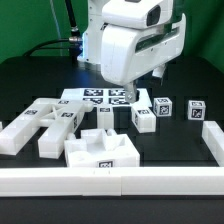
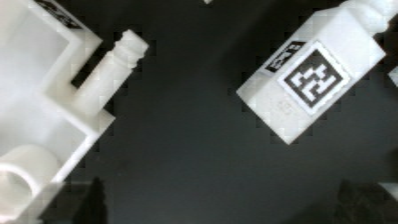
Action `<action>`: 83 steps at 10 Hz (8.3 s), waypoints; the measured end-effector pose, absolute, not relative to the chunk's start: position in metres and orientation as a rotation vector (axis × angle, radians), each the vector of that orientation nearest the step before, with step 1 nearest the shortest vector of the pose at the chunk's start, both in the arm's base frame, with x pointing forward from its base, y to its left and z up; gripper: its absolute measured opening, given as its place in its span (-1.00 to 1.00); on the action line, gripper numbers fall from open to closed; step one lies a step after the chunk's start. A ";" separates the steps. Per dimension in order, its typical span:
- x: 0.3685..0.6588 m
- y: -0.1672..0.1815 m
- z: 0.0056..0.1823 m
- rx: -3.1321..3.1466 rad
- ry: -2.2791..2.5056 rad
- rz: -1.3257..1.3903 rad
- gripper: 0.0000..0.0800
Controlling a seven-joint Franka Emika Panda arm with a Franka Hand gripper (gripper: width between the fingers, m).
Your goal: Assemble chair
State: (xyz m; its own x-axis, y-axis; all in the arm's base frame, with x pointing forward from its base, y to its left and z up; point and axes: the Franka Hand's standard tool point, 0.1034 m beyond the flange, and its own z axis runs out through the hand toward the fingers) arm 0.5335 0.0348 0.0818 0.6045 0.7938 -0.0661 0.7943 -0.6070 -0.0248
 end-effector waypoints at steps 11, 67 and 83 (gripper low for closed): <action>0.534 0.024 0.078 3.048 0.779 -0.119 0.62; 0.623 0.094 0.042 3.163 0.055 -0.005 0.44; 0.535 0.039 0.046 3.118 0.303 -0.205 0.62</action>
Offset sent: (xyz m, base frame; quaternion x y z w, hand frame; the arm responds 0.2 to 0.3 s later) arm 0.0000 0.0000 0.0000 0.0000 0.0000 0.0000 1.0000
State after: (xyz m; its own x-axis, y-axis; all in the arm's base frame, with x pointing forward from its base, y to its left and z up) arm 0.5353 0.0389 0.0460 0.9728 0.1919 -0.1297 0.1922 -0.9813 -0.0103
